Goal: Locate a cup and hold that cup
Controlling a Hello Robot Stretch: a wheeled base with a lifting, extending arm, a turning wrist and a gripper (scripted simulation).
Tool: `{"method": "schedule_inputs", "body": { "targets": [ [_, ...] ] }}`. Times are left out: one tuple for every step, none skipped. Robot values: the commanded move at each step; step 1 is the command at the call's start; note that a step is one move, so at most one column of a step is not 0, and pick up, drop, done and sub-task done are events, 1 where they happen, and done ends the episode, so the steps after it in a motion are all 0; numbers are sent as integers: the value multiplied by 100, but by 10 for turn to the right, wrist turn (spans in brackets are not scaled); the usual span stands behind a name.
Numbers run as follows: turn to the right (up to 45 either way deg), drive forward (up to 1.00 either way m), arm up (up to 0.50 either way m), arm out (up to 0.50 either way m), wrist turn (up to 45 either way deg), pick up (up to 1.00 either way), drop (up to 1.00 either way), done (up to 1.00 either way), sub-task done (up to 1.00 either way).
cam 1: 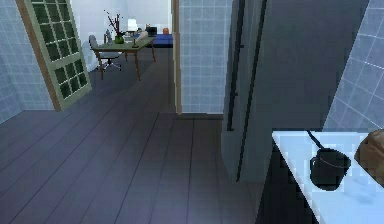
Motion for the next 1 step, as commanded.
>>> {"method": "schedule_inputs", "body": {
  "targets": [
    [0,0,0,18,0,0,0,0,0]
  ]
}}
